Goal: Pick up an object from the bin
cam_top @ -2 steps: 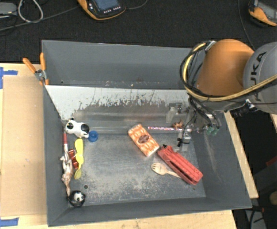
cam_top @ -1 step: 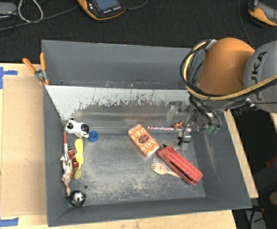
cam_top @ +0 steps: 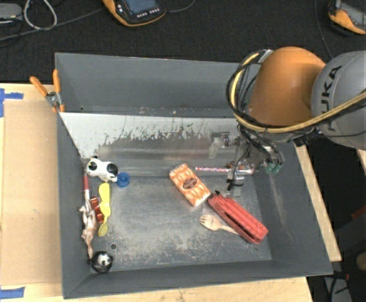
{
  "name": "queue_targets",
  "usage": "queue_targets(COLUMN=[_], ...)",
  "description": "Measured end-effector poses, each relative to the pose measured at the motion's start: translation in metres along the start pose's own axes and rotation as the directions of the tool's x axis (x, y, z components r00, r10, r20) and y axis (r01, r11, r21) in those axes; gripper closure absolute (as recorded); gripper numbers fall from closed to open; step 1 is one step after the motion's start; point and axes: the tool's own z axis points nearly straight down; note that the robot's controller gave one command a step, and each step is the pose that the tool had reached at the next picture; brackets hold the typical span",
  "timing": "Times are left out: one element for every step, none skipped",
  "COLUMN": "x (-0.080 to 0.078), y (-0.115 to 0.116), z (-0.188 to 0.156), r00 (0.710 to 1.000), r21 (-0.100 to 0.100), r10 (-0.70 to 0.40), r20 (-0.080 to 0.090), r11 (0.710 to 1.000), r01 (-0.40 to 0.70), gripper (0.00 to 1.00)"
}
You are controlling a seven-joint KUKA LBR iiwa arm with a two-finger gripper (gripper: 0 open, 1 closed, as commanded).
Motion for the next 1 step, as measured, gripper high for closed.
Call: queue_targets(x=[0.0474], y=[-0.0214], z=[0.0365], r00=[0.990], r21=[-0.001], r10=[0.143], r20=[-0.001], r11=[0.990], r01=[-0.143], gripper=[0.00])
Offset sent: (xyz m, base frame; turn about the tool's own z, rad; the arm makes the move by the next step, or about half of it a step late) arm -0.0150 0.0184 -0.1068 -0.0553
